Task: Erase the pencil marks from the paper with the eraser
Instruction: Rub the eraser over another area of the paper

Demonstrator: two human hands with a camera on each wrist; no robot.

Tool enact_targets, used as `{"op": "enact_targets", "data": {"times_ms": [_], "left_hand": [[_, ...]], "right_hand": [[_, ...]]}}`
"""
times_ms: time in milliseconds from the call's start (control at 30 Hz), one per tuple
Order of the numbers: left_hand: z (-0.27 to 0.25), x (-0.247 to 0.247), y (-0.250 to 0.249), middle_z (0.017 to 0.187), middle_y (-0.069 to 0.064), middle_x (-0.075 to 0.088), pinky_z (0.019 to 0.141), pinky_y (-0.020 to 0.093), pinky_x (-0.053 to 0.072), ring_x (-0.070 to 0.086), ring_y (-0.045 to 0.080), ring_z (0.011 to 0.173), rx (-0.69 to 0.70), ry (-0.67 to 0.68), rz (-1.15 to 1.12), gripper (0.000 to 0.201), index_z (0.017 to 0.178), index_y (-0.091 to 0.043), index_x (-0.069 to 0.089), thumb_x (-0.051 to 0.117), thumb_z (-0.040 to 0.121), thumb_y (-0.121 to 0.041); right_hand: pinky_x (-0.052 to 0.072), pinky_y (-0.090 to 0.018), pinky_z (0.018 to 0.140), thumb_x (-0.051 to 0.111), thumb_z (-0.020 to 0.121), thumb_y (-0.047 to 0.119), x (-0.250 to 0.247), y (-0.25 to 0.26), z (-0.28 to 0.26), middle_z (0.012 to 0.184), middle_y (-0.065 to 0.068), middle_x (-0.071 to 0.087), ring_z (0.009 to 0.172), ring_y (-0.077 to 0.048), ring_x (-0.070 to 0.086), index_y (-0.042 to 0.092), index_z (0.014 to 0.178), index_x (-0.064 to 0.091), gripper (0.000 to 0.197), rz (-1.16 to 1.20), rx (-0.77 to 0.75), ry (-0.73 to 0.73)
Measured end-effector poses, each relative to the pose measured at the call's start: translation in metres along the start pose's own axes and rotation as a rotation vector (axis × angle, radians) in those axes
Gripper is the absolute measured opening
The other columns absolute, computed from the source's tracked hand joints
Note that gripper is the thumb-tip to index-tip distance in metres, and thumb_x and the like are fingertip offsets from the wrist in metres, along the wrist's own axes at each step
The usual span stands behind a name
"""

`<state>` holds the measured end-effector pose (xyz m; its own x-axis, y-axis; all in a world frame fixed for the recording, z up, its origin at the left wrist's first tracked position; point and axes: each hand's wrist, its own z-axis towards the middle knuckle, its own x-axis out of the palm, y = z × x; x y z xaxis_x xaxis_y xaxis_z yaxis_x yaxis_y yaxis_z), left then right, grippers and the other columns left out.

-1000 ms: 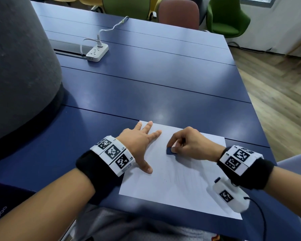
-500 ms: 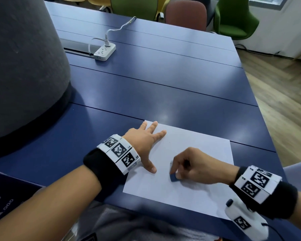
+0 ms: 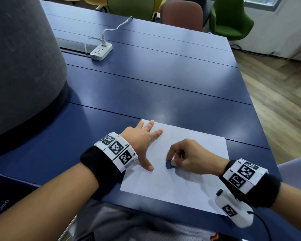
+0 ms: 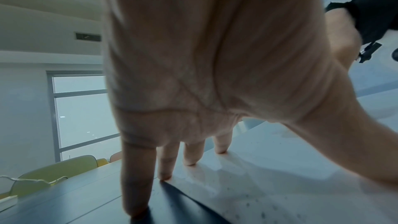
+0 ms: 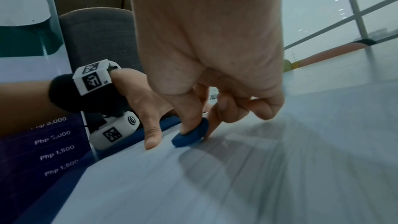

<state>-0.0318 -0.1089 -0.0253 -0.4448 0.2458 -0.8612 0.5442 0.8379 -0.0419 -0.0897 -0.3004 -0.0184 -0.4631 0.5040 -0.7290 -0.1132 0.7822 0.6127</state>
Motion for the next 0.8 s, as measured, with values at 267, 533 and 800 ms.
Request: {"op": "enact_targets", "data": {"times_ms": [267, 533, 800], "left_hand": [[-0.001, 0.001, -0.001, 0.162, 0.000, -0.020, 0.111, 0.046, 0.029, -0.011, 0.027, 0.150, -0.007, 0.000, 0.010, 0.131, 0.154, -0.037, -0.011, 0.080, 0.063, -0.063], [-0.001, 0.001, -0.003, 0.162, 0.000, -0.021, 0.111, 0.047, 0.029, -0.012, 0.026, 0.150, -0.015, 0.003, 0.018, 0.131, 0.153, -0.036, -0.011, 0.080, 0.063, -0.063], [0.000, 0.000, -0.002, 0.162, -0.001, -0.021, 0.110, 0.047, 0.029, -0.012, 0.026, 0.150, -0.022, 0.007, 0.016, 0.132, 0.153, -0.037, -0.011, 0.080, 0.062, -0.063]], "right_hand": [[0.037, -0.011, 0.052, 0.066, 0.078, 0.007, -0.001, 0.004, -0.001, 0.058, 0.007, 0.057, 0.051, -0.003, 0.050, 0.020, 0.080, 0.074, 0.015, -0.028, -0.009, 0.048], [0.036, -0.010, 0.050, 0.066, 0.079, 0.007, -0.004, 0.004, 0.000, 0.056, 0.008, 0.056, 0.049, -0.002, 0.050, 0.019, 0.078, 0.072, 0.014, -0.019, 0.035, 0.081], [0.033, -0.010, 0.047, 0.064, 0.079, 0.004, -0.015, -0.005, 0.018, 0.052, 0.008, 0.054, 0.043, -0.002, 0.046, 0.017, 0.077, 0.073, 0.016, 0.035, 0.062, -0.024]]}}
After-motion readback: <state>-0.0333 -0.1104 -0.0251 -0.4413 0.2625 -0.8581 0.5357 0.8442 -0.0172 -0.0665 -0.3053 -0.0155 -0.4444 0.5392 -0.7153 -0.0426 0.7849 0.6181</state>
